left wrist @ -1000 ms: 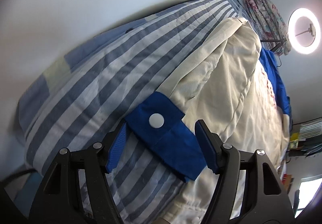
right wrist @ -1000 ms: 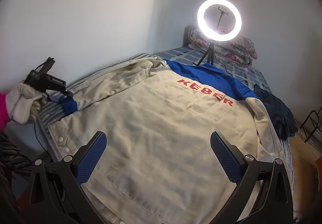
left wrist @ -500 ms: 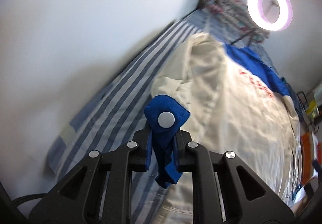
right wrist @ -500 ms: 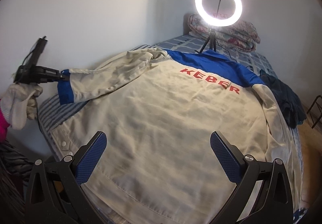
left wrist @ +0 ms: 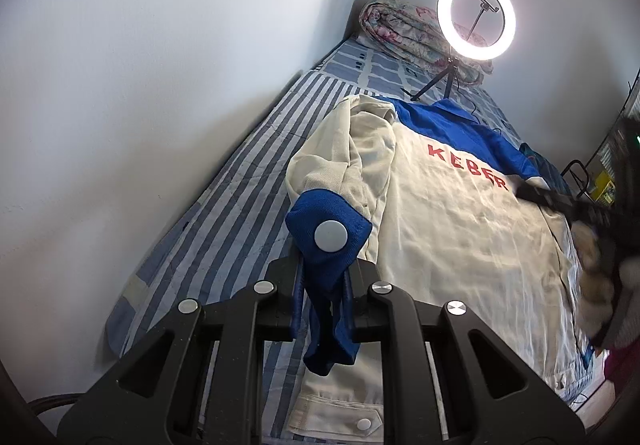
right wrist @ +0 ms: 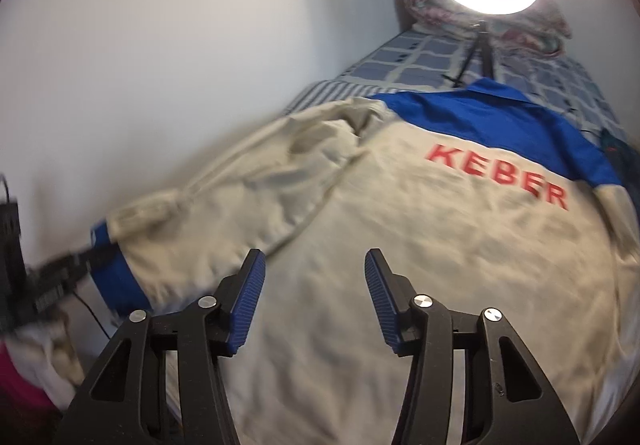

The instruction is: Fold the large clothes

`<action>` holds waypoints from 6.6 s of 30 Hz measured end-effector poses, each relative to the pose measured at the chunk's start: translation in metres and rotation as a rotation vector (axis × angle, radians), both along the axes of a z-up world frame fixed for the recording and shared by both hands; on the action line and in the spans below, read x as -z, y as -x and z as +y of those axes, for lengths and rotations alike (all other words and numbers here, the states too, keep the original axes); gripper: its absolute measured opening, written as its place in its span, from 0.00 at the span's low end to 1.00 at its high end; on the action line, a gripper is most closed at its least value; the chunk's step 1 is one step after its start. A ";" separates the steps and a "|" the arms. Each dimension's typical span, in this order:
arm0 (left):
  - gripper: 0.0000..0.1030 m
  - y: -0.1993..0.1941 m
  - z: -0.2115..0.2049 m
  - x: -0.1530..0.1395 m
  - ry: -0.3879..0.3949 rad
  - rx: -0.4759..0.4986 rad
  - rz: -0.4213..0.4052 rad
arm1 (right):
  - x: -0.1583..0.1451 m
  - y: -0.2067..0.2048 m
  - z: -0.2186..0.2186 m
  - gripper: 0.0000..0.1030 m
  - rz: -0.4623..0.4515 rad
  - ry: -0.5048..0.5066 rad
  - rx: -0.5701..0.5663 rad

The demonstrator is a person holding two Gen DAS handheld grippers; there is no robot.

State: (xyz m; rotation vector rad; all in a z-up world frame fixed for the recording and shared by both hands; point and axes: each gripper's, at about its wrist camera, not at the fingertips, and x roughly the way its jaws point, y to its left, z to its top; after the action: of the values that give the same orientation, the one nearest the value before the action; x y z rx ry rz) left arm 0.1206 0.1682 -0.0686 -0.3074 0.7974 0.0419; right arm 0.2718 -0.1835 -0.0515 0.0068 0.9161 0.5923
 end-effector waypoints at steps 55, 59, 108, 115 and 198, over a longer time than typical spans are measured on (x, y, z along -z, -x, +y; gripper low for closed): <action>0.13 0.041 -0.146 0.002 -0.253 0.409 -0.072 | 0.035 -0.148 -0.024 0.01 0.206 -0.189 0.171; 0.13 0.044 -0.155 0.002 -0.265 0.425 -0.073 | 0.050 -0.147 0.010 0.62 0.261 -0.189 0.088; 0.54 0.066 -0.116 0.120 0.352 0.385 0.350 | 0.068 -0.073 0.062 0.30 0.083 0.182 -0.052; 0.07 0.062 -0.116 0.133 0.412 0.339 0.361 | 0.091 -0.111 0.113 0.31 0.095 0.258 -0.005; 0.34 0.054 -0.025 0.134 0.370 0.143 0.366 | 0.124 0.166 0.069 0.06 0.173 -0.028 -0.311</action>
State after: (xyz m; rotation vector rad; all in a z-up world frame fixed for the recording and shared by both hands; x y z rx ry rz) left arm 0.0665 0.1431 -0.2024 -0.6028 1.1908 -0.1914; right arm 0.1061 -0.1149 -0.1755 -0.0612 1.0857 0.9039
